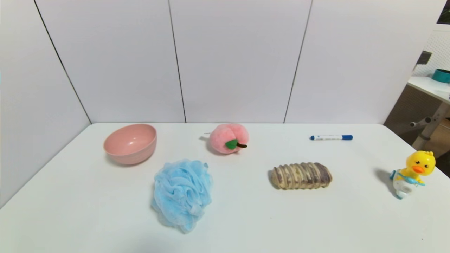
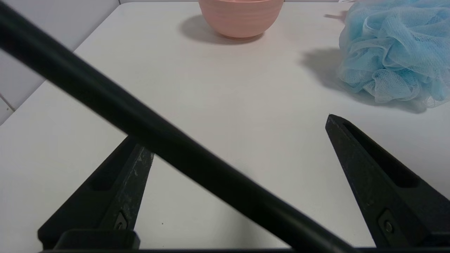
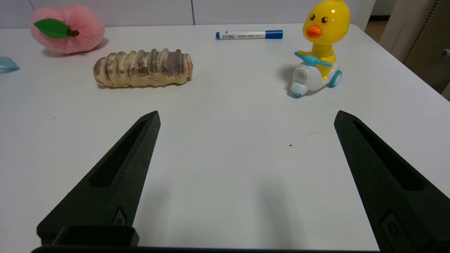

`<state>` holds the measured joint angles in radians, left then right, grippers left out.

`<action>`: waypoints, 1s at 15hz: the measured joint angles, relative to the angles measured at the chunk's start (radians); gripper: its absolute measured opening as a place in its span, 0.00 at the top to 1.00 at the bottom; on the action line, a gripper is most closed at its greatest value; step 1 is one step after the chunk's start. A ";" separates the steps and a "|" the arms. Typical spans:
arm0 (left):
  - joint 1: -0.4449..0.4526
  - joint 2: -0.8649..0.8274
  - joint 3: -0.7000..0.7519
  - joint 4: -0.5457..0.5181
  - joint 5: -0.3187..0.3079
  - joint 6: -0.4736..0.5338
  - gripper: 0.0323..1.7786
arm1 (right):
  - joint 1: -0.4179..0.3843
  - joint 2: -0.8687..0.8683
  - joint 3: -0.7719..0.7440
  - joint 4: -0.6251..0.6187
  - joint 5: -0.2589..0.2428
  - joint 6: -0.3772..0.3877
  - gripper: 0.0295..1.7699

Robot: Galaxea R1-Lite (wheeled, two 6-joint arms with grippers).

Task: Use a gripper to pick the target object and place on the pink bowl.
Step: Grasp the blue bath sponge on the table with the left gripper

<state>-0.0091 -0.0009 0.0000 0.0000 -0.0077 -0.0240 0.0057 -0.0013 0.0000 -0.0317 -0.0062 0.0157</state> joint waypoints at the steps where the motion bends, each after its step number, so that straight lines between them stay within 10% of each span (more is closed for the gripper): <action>1: 0.000 0.000 0.000 0.000 0.000 0.000 0.05 | 0.000 0.000 0.000 0.000 0.000 0.000 0.03; 15: 0.000 0.000 0.000 0.000 0.000 0.000 0.05 | 0.000 0.000 0.000 0.000 0.000 -0.001 0.03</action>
<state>-0.0091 -0.0004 0.0000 0.0000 -0.0077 -0.0240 0.0057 -0.0013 0.0000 -0.0317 -0.0062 0.0147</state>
